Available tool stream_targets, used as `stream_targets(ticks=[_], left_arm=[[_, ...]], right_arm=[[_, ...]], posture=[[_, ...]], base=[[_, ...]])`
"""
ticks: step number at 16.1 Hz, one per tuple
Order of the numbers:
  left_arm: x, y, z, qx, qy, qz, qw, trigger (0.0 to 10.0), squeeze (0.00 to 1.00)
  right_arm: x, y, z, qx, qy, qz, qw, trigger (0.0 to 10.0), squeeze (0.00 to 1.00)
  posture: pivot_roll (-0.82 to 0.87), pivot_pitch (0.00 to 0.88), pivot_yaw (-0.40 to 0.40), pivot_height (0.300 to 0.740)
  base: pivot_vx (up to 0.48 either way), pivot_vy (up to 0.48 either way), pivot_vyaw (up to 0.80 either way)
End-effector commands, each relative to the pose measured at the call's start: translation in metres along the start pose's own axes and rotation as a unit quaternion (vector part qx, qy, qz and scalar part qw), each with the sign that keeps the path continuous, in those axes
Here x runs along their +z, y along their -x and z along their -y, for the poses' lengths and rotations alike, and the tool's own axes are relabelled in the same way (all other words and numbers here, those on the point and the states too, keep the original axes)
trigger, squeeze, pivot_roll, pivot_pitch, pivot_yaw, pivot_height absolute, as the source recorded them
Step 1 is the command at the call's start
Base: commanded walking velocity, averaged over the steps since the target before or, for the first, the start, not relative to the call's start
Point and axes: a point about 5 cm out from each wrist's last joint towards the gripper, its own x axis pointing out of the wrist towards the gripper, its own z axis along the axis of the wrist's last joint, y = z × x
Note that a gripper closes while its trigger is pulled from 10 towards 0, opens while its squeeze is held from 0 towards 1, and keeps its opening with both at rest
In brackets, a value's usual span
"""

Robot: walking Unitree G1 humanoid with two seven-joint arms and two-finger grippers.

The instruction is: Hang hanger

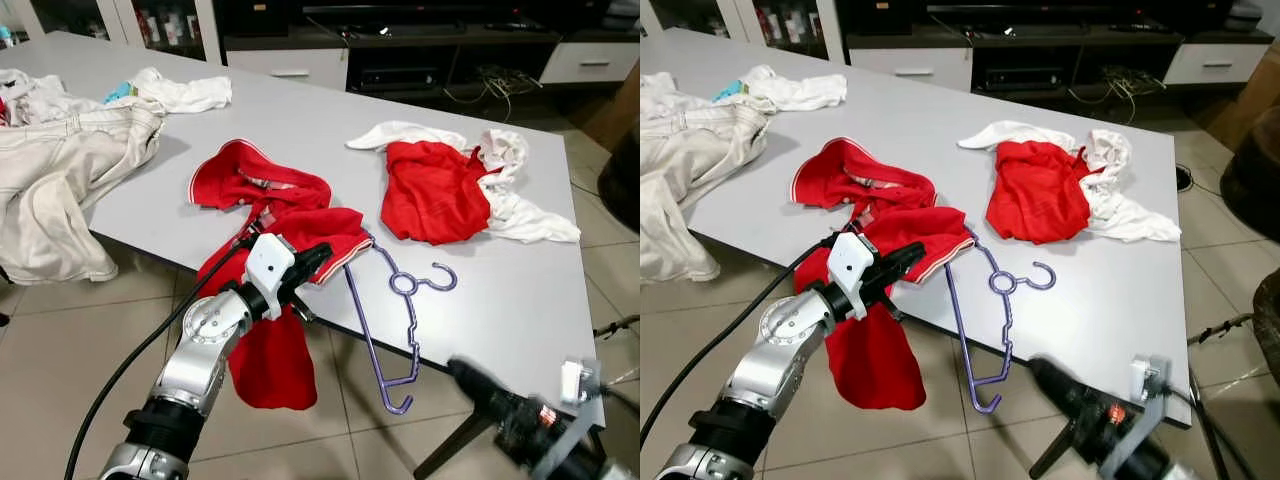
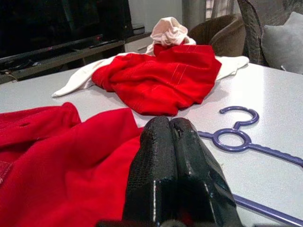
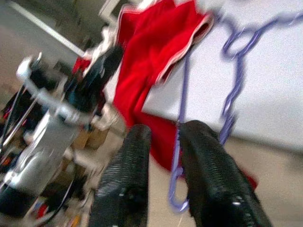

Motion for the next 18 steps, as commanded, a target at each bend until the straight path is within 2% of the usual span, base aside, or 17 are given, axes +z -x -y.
stream_targets(ticks=[1, 5, 8, 9, 11, 12, 13, 18], left_arm=[[0.003, -0.001, 0.001, -0.002, -0.01, 0.004, 1.0, 10.0, 0.0], [0.002, -0.002, 0.003, -0.002, -0.008, 0.004, 1.0, 10.0, 0.0], [0.003, -0.004, 0.004, -0.001, -0.006, 0.006, 1.0, 10.0, 0.0], [0.003, -0.005, 0.004, -0.001, -0.006, 0.007, 1.0, 10.0, 0.0], [0.003, -0.006, 0.004, -0.001, -0.006, 0.008, 1.0, 10.0, 0.0], [0.004, -0.006, 0.004, -0.001, -0.006, 0.008, 1.0, 10.0, 0.0], [0.004, -0.006, 0.004, -0.001, -0.006, 0.008, 1.0, 10.0, 0.0], [0.004, -0.006, 0.005, 0.0, -0.006, 0.009, 1.0, 10.0, 0.0]], right_arm=[[-0.003, 0.0, -0.003, 0.013, -0.006, -0.01, 1.0, 10.0, 1.0], [-0.013, 0.003, -0.002, 0.011, -0.036, -0.045, 0.998, 10.0, 1.0], [-0.02, 0.003, 0.012, -0.032, -0.042, -0.078, 0.996, 10.0, 0.99], [-0.022, 0.001, 0.019, -0.046, -0.056, -0.077, 0.994, 10.0, 0.38], [-0.016, -0.01, 0.021, -0.046, -0.061, -0.062, 0.995, 10.0, 0.38], [-0.011, -0.017, 0.016, -0.037, -0.061, -0.054, 0.996, 10.0, 0.13], [-0.008, -0.024, 0.011, -0.025, -0.059, -0.051, 0.997, 10.0, 0.0], [-0.003, -0.036, 0.011, -0.025, -0.059, -0.057, 0.996, 10.0, 0.0]], posture=[[-0.16, 0.0, -0.011, 0.74], [-0.16, 0.0, -0.016, 0.74], [-0.16, 0.0, -0.021, 0.74], [-0.16, 0.0, -0.02, 0.74], [-0.16, 0.0, -0.018, 0.74], [-0.16, 0.0, -0.017, 0.74], [-0.16, 0.0, -0.017, 0.74], [-0.15, 0.0, -0.023, 0.74]], base=[[0.0, 0.0, 0.0], [0.0, 0.0, 0.0], [0.0, 0.0, 0.0], [0.0, 0.0, 0.0], [0.0, 0.0, 0.0], [0.0, 0.0, 0.0], [0.0, 0.0, 0.0], [0.0, 0.0, 0.0]])
